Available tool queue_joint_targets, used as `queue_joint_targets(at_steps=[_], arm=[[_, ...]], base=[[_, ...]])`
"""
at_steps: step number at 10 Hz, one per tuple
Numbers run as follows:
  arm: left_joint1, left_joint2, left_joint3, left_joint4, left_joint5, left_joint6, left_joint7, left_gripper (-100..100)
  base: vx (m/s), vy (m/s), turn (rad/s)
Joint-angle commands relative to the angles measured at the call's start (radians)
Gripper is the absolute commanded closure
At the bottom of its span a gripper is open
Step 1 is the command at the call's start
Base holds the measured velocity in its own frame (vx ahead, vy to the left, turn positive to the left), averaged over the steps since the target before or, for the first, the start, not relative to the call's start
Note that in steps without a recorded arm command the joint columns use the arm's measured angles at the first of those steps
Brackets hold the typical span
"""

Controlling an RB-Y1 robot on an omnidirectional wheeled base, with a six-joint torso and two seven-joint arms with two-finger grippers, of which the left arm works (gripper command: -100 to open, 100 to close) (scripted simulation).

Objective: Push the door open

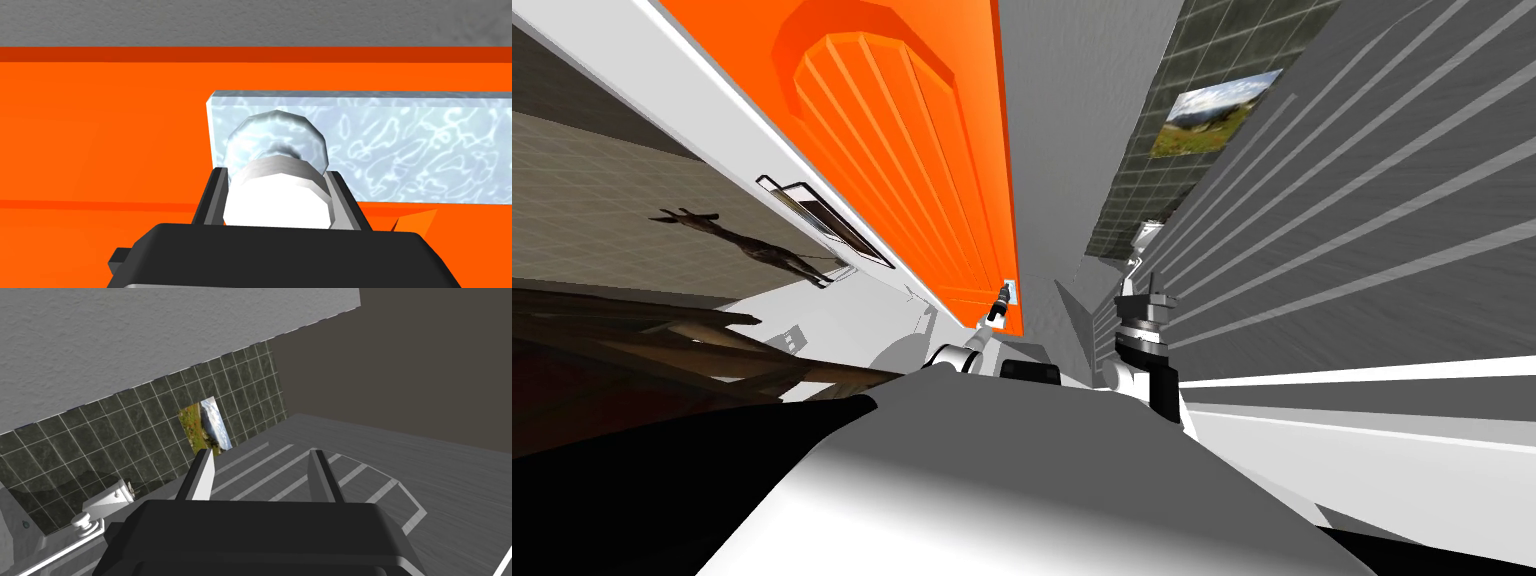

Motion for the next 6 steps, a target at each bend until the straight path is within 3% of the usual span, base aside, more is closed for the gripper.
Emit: queue_joint_targets(at_steps=[1, 3, 6], arm=[[0.0, 0.0, 0.0, -0.001, 0.0, -0.001, 0.0, 100], [0.002, 0.007, 0.01, 0.002, 0.004, 0.001, -0.003, 100], [0.003, 0.016, 0.026, 0.003, 0.009, 0.002, -0.007, 100]], base=[[-0.011, 0.0, 0.003], [0.042, -0.017, 0.013], [0.151, -0.066, 0.034]])
